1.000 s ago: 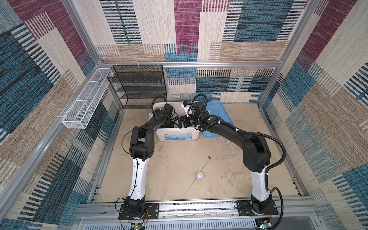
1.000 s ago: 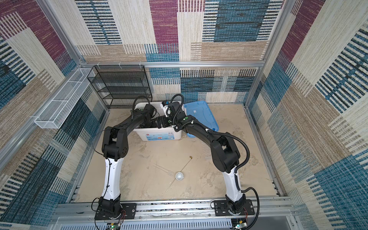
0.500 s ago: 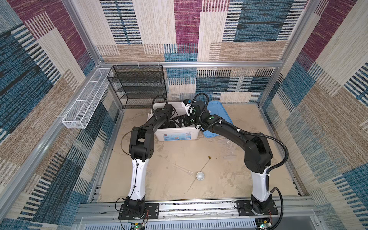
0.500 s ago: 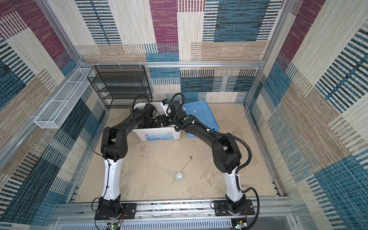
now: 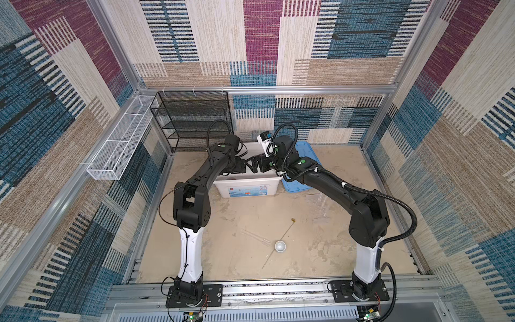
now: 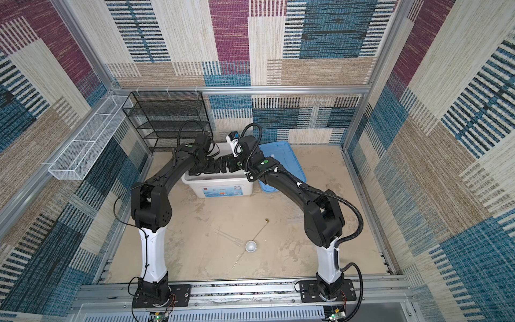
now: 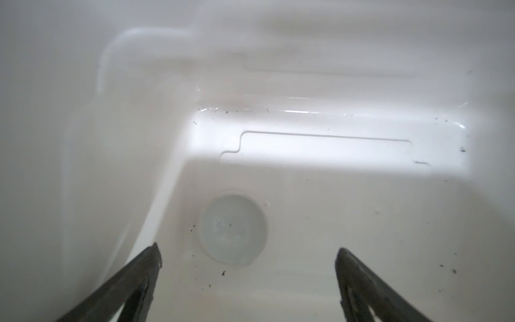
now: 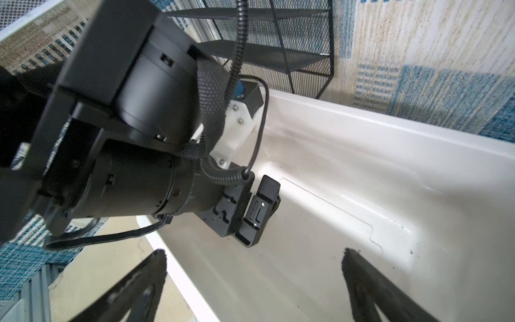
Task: Organize the chemistry lab equipment
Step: 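Lower the dish into the bin and open the left gripper, then withdraw the left gripper from the bin while the right returns toward the rack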
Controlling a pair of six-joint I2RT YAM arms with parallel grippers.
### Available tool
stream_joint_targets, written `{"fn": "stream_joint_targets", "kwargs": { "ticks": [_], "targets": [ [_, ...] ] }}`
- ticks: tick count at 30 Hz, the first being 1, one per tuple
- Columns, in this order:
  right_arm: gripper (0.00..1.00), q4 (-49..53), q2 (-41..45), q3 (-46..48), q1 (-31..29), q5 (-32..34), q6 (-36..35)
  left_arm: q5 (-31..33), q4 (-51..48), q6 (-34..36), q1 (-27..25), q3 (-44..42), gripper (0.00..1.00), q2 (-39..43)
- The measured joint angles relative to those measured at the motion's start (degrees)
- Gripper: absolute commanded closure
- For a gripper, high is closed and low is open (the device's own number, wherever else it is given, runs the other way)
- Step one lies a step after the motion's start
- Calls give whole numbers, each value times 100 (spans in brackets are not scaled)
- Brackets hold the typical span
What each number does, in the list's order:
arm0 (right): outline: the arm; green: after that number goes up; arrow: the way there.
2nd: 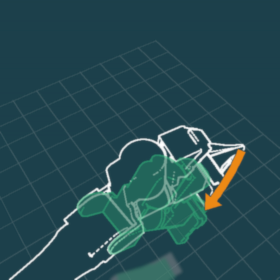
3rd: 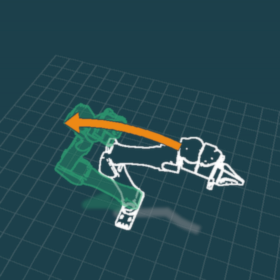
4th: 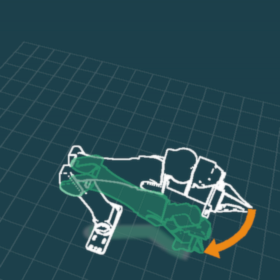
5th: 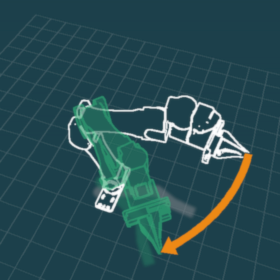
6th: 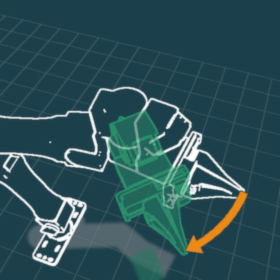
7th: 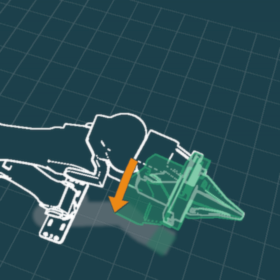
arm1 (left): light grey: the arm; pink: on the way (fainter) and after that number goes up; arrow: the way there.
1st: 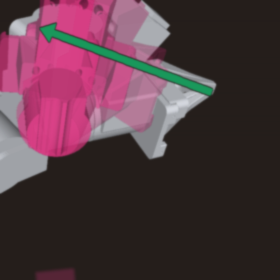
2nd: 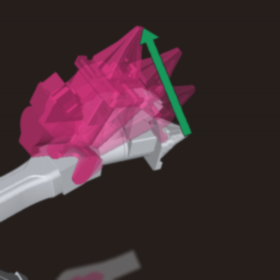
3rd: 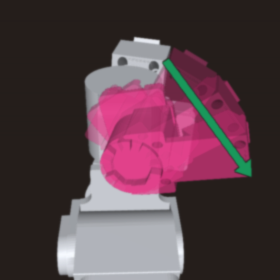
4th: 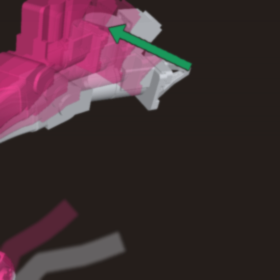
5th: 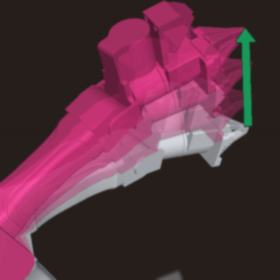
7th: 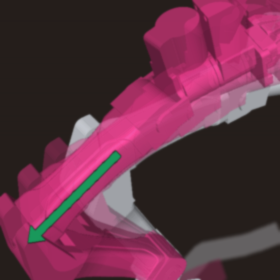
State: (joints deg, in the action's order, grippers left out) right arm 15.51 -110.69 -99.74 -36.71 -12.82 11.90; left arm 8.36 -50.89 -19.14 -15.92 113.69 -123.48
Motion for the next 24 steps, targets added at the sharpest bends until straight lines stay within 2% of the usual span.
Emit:
{"fn": "stream_joint_targets", "kwargs": {
  "ticks": [9,18,24],
  "targets": [
    [1,219,859,363,0,240,-140,-304,-46,2,-42,22,0,868],
    [1,214,2479,1878,2,299,-358,-782,-61,131,-240,-210,0,1996],
    [1,258,3550,2949,2,586,-424,-1180,-105,321,-516,-595,0,2704]
  ]
}}
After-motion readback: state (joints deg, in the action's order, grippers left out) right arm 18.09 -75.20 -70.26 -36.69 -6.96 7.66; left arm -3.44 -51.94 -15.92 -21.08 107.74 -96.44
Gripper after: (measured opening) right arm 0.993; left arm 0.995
